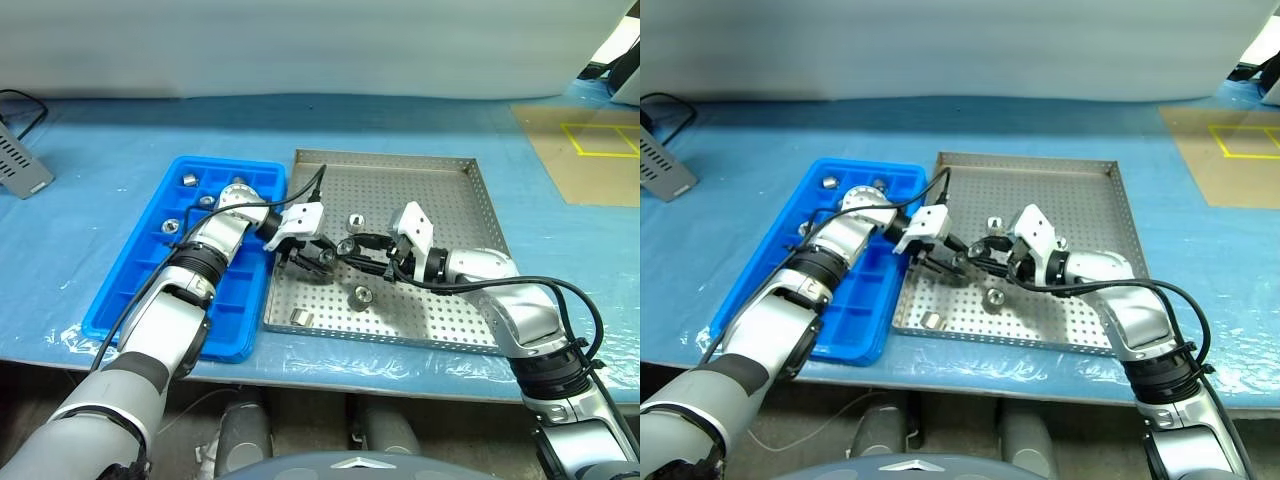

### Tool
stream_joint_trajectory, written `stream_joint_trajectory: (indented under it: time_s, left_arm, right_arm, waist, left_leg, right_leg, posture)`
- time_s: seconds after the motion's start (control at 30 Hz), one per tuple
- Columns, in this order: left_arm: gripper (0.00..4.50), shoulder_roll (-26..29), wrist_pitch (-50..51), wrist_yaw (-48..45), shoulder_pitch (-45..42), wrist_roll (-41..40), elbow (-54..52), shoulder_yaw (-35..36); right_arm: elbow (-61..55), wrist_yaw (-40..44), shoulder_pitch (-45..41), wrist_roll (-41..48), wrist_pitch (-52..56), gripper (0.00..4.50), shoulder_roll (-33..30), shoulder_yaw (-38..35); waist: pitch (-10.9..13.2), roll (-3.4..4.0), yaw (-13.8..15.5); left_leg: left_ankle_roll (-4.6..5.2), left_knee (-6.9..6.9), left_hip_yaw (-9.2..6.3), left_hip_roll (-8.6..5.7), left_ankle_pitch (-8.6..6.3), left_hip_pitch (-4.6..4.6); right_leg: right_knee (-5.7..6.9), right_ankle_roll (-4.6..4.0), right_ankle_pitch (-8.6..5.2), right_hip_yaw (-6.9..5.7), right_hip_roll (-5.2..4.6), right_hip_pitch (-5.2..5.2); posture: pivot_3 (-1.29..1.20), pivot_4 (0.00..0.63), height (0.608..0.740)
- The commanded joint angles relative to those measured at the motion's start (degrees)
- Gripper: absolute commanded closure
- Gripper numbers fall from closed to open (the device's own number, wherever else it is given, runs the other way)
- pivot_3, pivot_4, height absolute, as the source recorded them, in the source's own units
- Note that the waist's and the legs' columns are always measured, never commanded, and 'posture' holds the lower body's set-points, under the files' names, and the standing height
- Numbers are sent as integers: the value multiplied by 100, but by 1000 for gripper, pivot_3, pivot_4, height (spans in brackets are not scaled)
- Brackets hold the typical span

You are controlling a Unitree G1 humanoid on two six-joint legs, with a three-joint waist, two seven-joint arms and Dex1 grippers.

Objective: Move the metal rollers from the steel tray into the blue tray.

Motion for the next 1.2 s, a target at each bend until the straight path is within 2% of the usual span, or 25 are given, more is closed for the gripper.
stream_joint_trajectory:
  time_s: [0.03,0.33,0.47,0.63,0.73,0.9,1.03,1.13,1.2]
  left_arm:
    - [2760,-29,118,65,-99,-173,-158,155]
    - [2760,-15,155,172,-63,-144,-192,158]
    - [2760,-15,154,228,-13,-147,-221,164]
    - [2760,-40,154,267,24,-137,-235,170]
    - [2760,-59,143,280,32,-132,-224,168]
    - [2760,-145,139,346,10,-119,-193,158]
    - [2760,-97,127,266,18,-111,-206,147]
    - [2760,-58,116,265,12,-100,-177,143]
    - [2760,-49,114,274,12,-103,-171,143]
  right_arm:
    - [170,-189,-72,-441,-664,2892,-65,-71]
    - [1165,-515,-185,-2114,-3476,2892,-761,111]
    - [1559,-609,-285,-2255,-4154,2892,-887,-48]
    - [1977,-583,-107,-2575,-4755,2892,-1336,-151]
    - [1705,-506,-33,-1799,-4139,2892,-1243,-659]
    - [1009,-372,188,71,-1968,2892,-676,-1308]
    - [85,151,983,970,-606,2892,-930,-1310]
    - [-354,261,1399,1875,280,2892,-967,-1673]
    - [-456,155,1625,1705,452,2892,-1150,-1714]
  waist:
    - [0,0,-3]
    - [1,-1,-7]
    - [2,-3,-10]
    - [4,-6,-19]
    - [4,-7,-20]
    - [4,-7,-13]
    - [4,-6,26]
    - [4,-6,32]
    - [4,-6,35]
  left_leg:
    - [0,1,0,0,0,0]
    - [2,9,0,-2,-1,-6]
    - [4,18,0,-7,-3,-7]
    - [13,29,0,-6,-7,-11]
    - [16,30,0,-5,-8,-13]
    - [24,46,0,-2,-10,-11]
    - [24,42,0,4,-10,-10]
    - [27,42,0,-2,-14,-13]
    - [26,44,-1,-3,-16,-12]
  right_leg:
    - [1,0,0,1,0,0]
    - [3,0,0,3,0,-4]
    - [6,1,0,7,-1,-4]
    - [5,1,0,9,0,-4]
    - [5,1,-1,9,1,-4]
    - [10,1,-1,10,1,0]
    - [6,1,-1,0,2,6]
    - [2,1,-1,2,-2,6]
    - [-1,2,-2,6,-6,6]
  posture:
    - [-363,150,740]
    - [-355,150,740]
    - [-350,150,740]
    - [-352,150,740]
    - [-358,150,740]
    - [-366,150,740]
    - [-366,150,740]
    - [-366,150,740]
    - [-366,150,740]
